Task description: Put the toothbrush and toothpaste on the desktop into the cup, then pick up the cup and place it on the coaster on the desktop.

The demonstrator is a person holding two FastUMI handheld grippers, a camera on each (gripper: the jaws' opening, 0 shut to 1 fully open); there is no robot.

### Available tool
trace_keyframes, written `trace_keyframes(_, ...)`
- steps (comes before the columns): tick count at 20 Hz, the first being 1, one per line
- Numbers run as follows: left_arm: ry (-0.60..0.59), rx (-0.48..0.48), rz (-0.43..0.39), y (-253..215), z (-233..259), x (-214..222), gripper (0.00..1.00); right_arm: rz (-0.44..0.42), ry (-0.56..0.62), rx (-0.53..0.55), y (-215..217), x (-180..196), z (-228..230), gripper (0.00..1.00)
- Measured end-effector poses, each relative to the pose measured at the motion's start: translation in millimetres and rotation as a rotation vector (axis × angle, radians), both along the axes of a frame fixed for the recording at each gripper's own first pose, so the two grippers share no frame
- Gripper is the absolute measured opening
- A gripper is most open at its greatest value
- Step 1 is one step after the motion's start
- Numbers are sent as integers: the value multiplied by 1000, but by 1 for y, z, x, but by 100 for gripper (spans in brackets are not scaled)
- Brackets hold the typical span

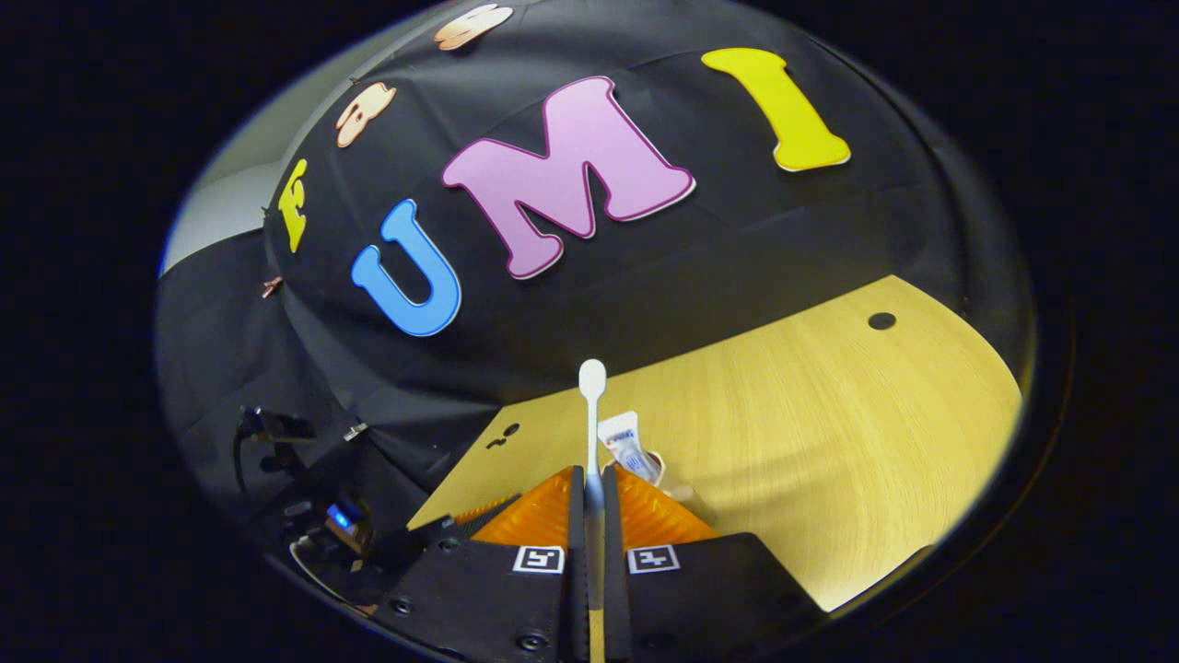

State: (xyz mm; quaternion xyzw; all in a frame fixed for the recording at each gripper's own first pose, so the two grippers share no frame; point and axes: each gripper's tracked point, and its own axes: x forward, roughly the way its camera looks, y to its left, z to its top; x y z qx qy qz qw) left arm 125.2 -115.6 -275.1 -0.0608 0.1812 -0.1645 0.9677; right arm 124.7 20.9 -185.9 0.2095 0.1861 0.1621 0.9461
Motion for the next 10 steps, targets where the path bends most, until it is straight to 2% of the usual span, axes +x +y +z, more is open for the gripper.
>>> trace_keyframes(8,49,109,31,37,-6,-85,68,64,-191,-21,34,70,24,10)
trace_keyframes(10,56,107,46,40,-8,-98,68,74,-225,-36,40,85,22,10)
